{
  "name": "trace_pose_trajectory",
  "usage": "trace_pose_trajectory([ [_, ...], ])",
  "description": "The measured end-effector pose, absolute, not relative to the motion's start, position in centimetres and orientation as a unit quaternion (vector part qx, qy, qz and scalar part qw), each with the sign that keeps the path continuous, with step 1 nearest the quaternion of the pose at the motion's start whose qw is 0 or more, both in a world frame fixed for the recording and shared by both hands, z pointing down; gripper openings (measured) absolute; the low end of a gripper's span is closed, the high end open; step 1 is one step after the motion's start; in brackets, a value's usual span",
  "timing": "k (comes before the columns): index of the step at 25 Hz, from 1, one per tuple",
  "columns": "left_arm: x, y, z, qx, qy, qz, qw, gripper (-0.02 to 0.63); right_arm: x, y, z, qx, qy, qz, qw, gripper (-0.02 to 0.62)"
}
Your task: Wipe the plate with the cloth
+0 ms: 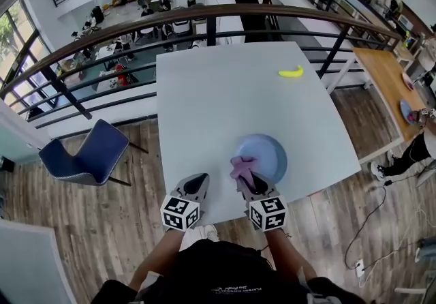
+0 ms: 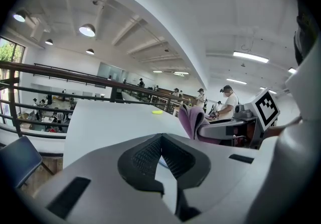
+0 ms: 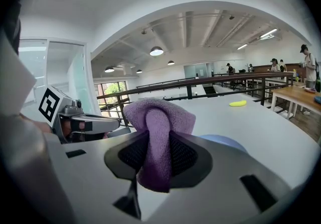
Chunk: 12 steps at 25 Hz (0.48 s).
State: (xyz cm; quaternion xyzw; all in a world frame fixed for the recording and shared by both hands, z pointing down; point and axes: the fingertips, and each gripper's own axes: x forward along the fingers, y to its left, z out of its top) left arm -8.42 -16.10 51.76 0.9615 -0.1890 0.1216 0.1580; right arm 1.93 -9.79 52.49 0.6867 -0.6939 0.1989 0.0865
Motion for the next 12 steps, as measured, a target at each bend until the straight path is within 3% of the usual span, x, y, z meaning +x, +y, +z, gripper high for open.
trace_pose_trajectory([
  [12,-8.9,-18.9,52.2,0.962,-0.182,0.123,0.161,0.012,2.2,-13.0,51.9,0.696,-0.688,0.174,0.110,0.117],
])
